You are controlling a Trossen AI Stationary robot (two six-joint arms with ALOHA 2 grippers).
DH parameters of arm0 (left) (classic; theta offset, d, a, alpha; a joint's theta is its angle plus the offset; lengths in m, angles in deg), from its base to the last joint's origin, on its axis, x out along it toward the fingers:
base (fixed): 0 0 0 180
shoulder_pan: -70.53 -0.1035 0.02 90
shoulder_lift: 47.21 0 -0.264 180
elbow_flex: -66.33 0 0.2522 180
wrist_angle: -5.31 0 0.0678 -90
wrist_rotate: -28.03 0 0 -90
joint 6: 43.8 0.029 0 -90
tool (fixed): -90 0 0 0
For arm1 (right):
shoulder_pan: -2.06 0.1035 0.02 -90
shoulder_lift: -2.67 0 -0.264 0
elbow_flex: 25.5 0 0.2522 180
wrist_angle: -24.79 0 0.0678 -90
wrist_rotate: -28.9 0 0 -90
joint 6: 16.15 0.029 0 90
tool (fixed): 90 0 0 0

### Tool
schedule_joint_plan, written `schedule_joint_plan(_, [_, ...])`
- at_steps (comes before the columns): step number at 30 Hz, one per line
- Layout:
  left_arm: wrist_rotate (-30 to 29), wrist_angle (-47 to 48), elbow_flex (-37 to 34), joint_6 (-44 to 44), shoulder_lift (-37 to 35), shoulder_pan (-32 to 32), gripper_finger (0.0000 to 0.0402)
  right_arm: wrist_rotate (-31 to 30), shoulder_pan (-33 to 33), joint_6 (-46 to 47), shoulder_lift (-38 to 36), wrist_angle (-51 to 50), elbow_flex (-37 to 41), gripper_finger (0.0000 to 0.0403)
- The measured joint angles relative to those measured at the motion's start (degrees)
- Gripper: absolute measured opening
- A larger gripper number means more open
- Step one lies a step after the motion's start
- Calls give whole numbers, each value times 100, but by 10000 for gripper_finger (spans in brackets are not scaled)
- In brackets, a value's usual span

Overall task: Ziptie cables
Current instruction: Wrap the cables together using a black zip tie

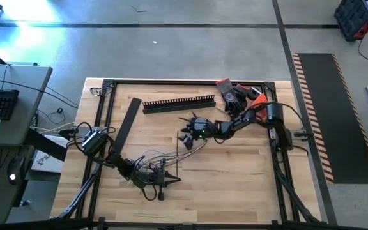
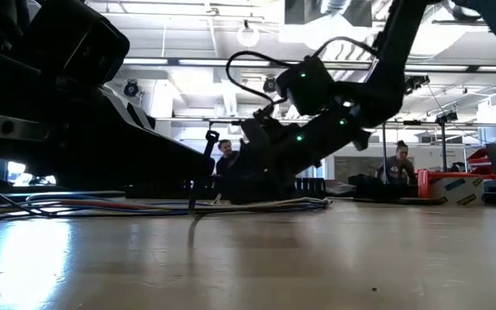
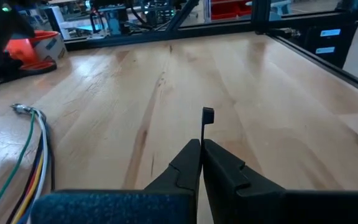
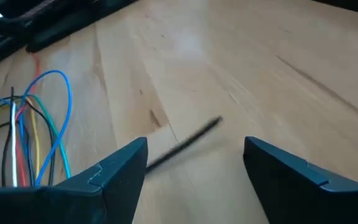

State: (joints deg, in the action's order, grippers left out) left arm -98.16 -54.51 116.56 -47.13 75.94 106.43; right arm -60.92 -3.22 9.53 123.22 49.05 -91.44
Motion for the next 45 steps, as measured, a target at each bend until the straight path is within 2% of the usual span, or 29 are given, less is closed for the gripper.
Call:
schedule_joint_plan(8, [7,5,-4,42,-2,2,0,563,27,-524,215,-404,-501,239])
schedule_joint_plan(13, [5,11,-4,46,-2,2,0,794,44,-672,215,-502,-485,201])
schedule_joint_plan(18, [2,10,-2,50,-4,2,0,724,143,-859,217,-507,-477,125])
schedule_joint_plan(23, [-55,-27,-3,-52,-4,11,0,532,318,-1101,225,-526,-470,20])
schedule_joint_plan(27, [-150,-239,-2,62,-7,69,0,100,579,-1469,189,-528,-464,4])
schedule_joint_plan(35, [-981,-673,-7,396,-9,383,0,-1289,1258,-2768,-119,-384,-454,0])
schedule_joint_plan(40, [-1598,-966,-9,652,-9,569,0,-2386,1815,-4037,-281,-238,-455,0])
schedule_joint_plan(45, [-1606,-1254,-11,846,-9,656,0,-3288,2402,-5238,-288,1,-470,0])
